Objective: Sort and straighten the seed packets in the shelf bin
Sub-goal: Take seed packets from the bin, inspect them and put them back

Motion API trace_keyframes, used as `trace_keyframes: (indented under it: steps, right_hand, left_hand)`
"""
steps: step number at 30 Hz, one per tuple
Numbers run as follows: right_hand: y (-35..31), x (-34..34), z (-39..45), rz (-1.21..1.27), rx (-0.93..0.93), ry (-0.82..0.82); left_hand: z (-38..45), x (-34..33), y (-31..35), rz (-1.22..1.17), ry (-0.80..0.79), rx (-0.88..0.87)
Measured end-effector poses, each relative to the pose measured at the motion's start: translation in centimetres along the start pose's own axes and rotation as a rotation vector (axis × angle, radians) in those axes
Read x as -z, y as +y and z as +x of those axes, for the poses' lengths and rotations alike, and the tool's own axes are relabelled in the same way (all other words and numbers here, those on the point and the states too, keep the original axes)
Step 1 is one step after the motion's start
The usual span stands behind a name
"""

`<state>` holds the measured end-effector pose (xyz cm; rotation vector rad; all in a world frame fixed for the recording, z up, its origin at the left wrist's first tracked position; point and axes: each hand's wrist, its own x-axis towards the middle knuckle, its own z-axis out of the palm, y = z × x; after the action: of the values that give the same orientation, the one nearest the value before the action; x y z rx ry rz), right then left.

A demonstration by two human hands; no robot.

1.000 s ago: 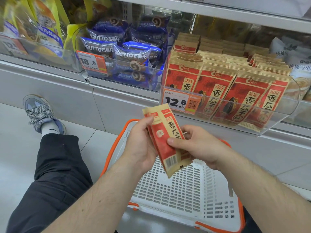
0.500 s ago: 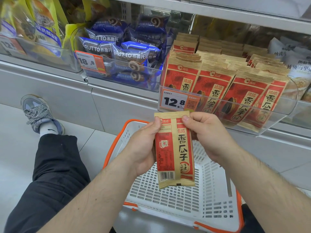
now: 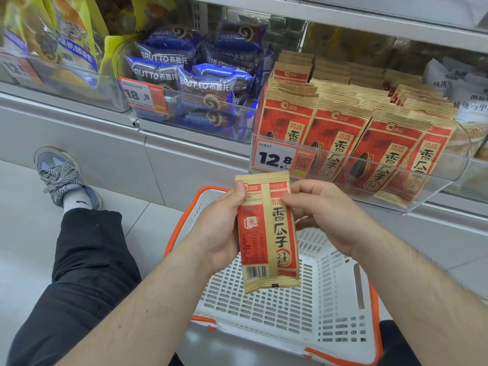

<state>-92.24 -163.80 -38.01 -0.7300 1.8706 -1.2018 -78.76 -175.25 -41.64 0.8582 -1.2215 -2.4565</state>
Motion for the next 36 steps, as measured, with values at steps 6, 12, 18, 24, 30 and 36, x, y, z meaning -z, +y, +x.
trace_keyframes:
  steps: [6,12,18,24,30,36]
  right_hand:
    - [0.4,0.2,-0.3,-0.183,-0.111,-0.192]
    - [0.3,0.5,0.0,-0.032,-0.015,-0.04]
    - [0.3,1.4,-0.2,-0.075,-0.125,-0.264]
    - [0.4,1.2,-0.4,-0.062,-0.12,-0.276]
    - [-0.1,-1.5,-1.0,-0.502,-0.051,-0.099]
    - [-0.5,-1.4,-1.3,-0.528,-0.014,-0.176]
  left_hand:
    - [0.7,0.7,0.4,-0.101,0.039,0.027]
    - [0.2,1.3,0.3,-0.024,-0.047,-0.03]
    - [0.1,1.2,0.2,-0.068,0.006,-0.032]
    - [0.5,1.3,-0.1,-0.047,0.05,-0.005]
    - [0.6,0.9,-1.0,0.098,0.077,-0.029]
    - [1.0,1.1,-1.6,0.135,0.028,-0.056]
